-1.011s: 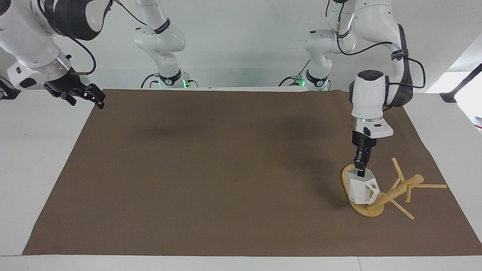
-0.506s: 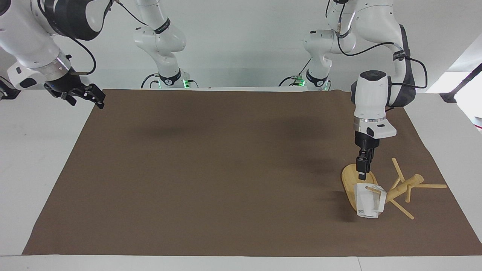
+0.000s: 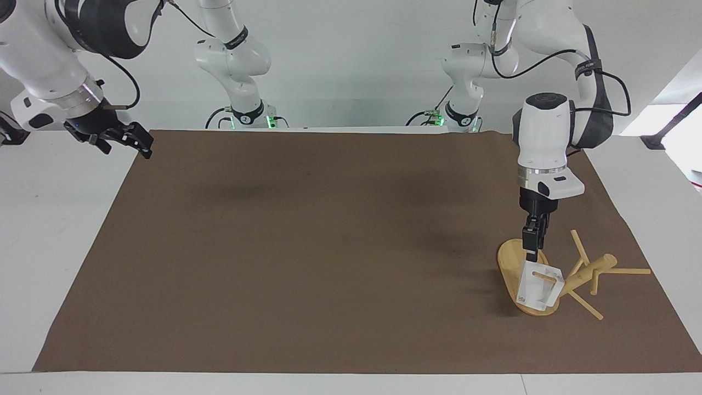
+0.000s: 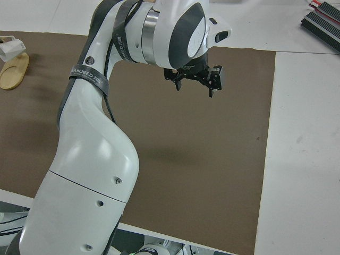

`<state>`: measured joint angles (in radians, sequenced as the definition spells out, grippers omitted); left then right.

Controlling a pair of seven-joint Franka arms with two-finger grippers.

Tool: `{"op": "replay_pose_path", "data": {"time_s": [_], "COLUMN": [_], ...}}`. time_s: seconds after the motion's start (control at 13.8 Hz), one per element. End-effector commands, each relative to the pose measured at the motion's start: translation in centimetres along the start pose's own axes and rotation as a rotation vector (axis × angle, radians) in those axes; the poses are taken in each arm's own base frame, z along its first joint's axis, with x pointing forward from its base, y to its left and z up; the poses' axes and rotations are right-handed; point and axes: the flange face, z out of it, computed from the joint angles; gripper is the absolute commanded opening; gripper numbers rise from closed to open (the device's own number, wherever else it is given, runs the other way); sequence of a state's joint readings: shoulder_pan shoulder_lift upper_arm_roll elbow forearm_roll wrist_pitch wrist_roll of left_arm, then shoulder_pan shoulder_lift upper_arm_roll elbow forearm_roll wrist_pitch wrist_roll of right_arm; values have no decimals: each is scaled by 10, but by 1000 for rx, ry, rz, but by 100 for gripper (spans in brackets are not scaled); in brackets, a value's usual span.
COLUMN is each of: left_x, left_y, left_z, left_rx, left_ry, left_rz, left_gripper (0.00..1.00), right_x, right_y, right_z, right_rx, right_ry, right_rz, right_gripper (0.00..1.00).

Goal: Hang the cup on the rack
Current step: 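Lower the mug onto a peg of the wooden mug tree, then open the left gripper and withdraw it from the mug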

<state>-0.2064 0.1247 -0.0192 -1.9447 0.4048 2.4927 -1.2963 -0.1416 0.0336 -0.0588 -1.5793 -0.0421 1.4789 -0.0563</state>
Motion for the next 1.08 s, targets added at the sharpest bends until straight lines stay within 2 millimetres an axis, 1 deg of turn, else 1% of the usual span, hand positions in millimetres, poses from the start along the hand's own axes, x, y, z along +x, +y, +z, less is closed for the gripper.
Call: {"op": "replay_pose_path", "data": {"time_s": [0.0, 0.07, 0.14, 0.29, 0.43, 0.58, 0.65, 0.79, 0.94, 1.01], "left_x": [-13, -12, -7, 11, 32, 50, 58, 85, 88, 87], "left_y": [6, 3, -2, -14, -26, -33, -36, -51, -55, -54], "left_z": [-31, -44, -60, -98, -123, -146, -153, -155, -156, -155], "left_rx": [110, 147, 173, 195, 232, 234, 225, 143, 89, 80], "left_ry": [-89, -170, -263, -392, -449, -500, -529, -616, -652, -653], "left_rz": [89, 156, 237, 397, 473, 593, 634, 693, 826, 853], "left_gripper": [99, 100, 100, 100, 100, 100, 99, 99, 100, 100], "right_x": [-4, -4, -4, -4, -4, -4, -4, -4, -4, -4], "right_y": [1, 1, 0, 0, 1, 0, 0, 0, 0, 0], "right_z": [-2, -2, -2, -2, -2, -2, -2, -2, -2, -2], "right_rx": [-3, -3, -3, -3, -3, -3, -3, -3, -3, -3], "right_ry": [-1, -1, -1, -1, -1, -1, -1, -1, -1, -1], "right_rz": [14, 14, 13, 13, 14, 13, 13, 13, 13, 13], "right_gripper": [100, 100, 100, 100, 100, 100, 100, 100, 100, 100]}}
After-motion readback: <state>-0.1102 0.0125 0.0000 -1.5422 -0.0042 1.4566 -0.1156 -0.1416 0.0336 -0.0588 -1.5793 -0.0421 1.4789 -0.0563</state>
